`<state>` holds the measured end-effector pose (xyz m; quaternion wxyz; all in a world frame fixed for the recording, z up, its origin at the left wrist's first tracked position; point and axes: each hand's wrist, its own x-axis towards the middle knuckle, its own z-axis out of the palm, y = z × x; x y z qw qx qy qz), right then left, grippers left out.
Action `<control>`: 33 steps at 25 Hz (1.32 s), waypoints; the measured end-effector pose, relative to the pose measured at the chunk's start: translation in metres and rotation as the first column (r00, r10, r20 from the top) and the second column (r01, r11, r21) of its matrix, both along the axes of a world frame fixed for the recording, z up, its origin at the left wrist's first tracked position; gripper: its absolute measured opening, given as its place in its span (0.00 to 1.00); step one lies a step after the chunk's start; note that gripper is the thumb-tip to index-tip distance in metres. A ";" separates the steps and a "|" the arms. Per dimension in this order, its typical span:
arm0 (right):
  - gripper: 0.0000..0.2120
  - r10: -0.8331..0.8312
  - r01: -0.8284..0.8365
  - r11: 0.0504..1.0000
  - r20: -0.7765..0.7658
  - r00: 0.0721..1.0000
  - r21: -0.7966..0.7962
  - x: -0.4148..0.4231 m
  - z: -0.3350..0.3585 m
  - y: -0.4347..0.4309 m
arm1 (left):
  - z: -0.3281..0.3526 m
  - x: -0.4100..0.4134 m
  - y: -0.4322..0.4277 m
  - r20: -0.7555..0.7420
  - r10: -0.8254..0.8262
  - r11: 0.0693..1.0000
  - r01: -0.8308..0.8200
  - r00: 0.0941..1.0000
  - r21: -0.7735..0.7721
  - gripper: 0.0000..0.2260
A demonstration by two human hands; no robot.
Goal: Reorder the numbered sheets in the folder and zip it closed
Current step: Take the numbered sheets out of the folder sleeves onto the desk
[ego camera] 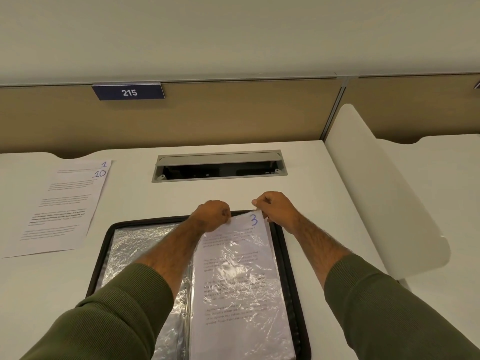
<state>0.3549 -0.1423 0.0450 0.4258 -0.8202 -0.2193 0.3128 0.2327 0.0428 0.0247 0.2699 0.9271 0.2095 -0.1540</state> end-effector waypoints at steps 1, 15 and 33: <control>0.14 -0.024 0.024 1.000 -0.008 1.000 0.010 0.000 0.000 0.000 | 0.002 0.001 0.001 0.030 0.030 1.000 -0.030 0.999 -0.004 0.02; 0.16 -0.073 0.072 0.997 0.078 0.994 0.011 0.004 -0.001 0.013 | 0.043 0.028 0.036 0.542 0.207 0.941 -0.317 0.815 0.118 0.05; 0.10 -0.274 0.233 0.912 0.078 0.959 0.338 0.028 0.048 0.071 | 0.019 -0.011 0.063 0.281 0.847 0.517 -0.574 0.452 -0.635 0.04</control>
